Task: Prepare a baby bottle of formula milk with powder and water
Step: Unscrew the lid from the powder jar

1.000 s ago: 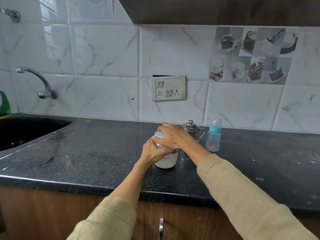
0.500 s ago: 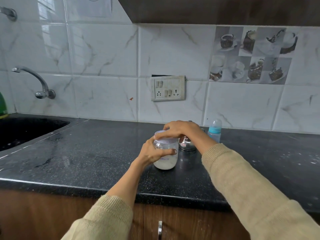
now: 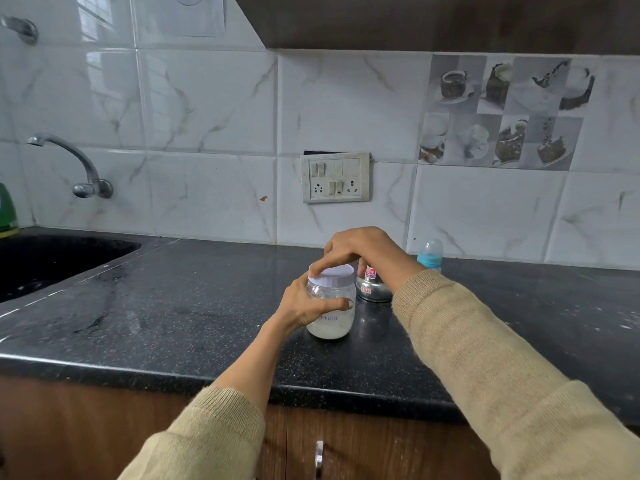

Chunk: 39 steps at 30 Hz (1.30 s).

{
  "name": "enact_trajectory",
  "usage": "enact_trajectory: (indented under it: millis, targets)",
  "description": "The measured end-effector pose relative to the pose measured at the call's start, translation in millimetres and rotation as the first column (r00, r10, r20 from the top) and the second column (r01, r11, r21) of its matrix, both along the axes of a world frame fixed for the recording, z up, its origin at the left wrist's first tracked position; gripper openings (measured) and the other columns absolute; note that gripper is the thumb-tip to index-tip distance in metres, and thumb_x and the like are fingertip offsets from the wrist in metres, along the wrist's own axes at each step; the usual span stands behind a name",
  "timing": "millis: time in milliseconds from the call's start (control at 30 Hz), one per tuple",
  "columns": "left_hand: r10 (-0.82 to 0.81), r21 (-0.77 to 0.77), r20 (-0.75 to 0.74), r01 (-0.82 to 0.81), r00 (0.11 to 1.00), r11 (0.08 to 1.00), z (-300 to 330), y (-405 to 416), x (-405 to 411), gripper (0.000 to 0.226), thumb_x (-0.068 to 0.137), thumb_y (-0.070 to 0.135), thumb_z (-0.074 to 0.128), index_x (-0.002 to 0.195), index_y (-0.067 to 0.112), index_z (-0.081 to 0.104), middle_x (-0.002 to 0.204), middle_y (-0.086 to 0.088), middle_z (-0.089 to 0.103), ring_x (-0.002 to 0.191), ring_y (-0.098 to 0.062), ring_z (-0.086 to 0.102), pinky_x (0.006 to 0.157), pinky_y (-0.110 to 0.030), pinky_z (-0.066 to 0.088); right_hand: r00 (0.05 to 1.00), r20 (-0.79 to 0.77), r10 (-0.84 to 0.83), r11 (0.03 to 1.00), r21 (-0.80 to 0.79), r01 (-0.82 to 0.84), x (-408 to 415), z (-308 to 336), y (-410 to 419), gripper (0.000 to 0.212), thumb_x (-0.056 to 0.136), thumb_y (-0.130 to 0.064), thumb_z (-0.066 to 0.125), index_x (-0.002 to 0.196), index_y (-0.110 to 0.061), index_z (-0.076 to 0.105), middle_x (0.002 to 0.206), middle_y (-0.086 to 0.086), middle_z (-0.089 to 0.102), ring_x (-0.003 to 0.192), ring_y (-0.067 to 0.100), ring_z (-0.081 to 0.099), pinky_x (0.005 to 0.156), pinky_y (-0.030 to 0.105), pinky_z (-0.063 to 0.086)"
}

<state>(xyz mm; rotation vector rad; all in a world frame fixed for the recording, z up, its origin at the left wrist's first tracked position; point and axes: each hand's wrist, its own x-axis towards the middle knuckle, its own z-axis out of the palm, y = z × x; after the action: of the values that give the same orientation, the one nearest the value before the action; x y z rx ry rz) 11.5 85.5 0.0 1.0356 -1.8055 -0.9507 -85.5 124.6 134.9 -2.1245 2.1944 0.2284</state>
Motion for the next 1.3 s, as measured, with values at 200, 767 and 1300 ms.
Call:
enact_trajectory:
  millis: [200,767,1300]
  targets:
    - [0.005,-0.005,0.022,-0.005,1.000,1.000,-1,-3,-1,0.083,0.037,0.059,0.078,0.111,0.026,0.058,0.106,0.004,0.067,0.097,-0.014,0.063,0.086,-0.037,0.055,0.987,0.093,0.131,0.989,0.058,-0.137,8,6,3,0.046,0.080,-0.035,0.062,0.126,-0.032,0.055,0.131,-0.004,0.049,0.111,0.019,0.048,0.074,0.027,0.043]
    - [-0.025,-0.077,0.006,0.025,1.000,0.997,-2,-6,1,0.074,0.042,0.054,0.081,0.110,0.040,0.055,0.109,0.010,0.062,0.102,-0.011,0.059,0.088,-0.033,0.053,0.995,-0.016,0.100,0.995,0.033,-0.099,11,-1,5,0.067,0.081,-0.061,0.056,0.140,-0.032,0.040,0.145,0.000,0.037,0.128,0.024,0.043,0.091,0.036,0.038]
    - [0.031,0.038,0.022,-0.032,0.999,0.999,-3,-13,11,0.103,0.031,0.063,0.084,0.115,0.016,0.048,0.106,0.005,0.060,0.095,-0.009,0.061,0.072,-0.029,0.054,0.947,0.279,0.158,0.987,-0.002,-0.164,-5,-2,-13,0.064,0.072,-0.018,0.074,0.126,-0.036,0.045,0.133,0.002,0.038,0.110,0.028,0.054,0.076,0.037,0.056]
